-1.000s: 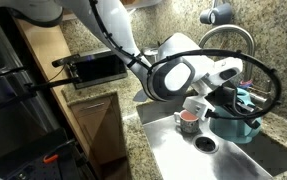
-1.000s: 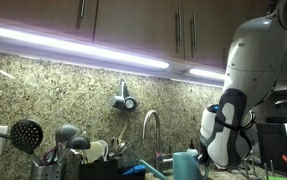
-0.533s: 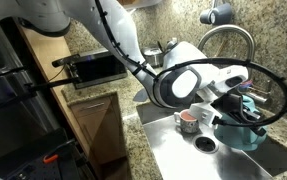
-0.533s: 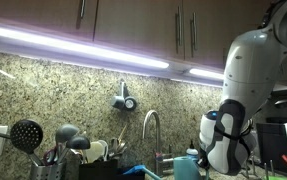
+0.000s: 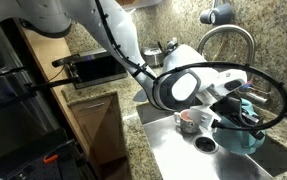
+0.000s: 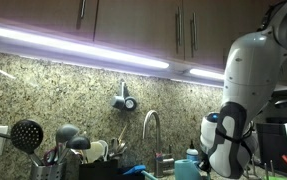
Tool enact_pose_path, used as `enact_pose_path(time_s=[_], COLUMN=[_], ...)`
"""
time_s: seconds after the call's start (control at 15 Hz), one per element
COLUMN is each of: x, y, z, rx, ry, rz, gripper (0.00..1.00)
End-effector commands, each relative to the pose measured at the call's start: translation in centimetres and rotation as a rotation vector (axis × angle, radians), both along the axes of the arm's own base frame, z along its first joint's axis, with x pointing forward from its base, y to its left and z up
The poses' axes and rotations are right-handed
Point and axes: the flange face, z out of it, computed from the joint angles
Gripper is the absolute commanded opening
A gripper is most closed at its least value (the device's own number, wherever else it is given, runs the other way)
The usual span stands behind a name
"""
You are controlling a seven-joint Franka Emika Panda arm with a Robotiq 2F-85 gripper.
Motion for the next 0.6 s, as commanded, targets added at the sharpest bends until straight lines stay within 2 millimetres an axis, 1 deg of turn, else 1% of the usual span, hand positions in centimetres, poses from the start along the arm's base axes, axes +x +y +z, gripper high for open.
enact_pose_path(time_s=[0.0, 0.33, 0.53], x=[-1.1, -2.8, -3.3], y=[-0.9, -2.6, -3.5], z=[-0.9, -3.1, -4.8], rx=[0.004, 0.019, 0.042], ry=[-0.001, -0.002, 0.012], rz=[0.005, -0.008, -0.013], gripper=[0.02, 0.02, 0.02])
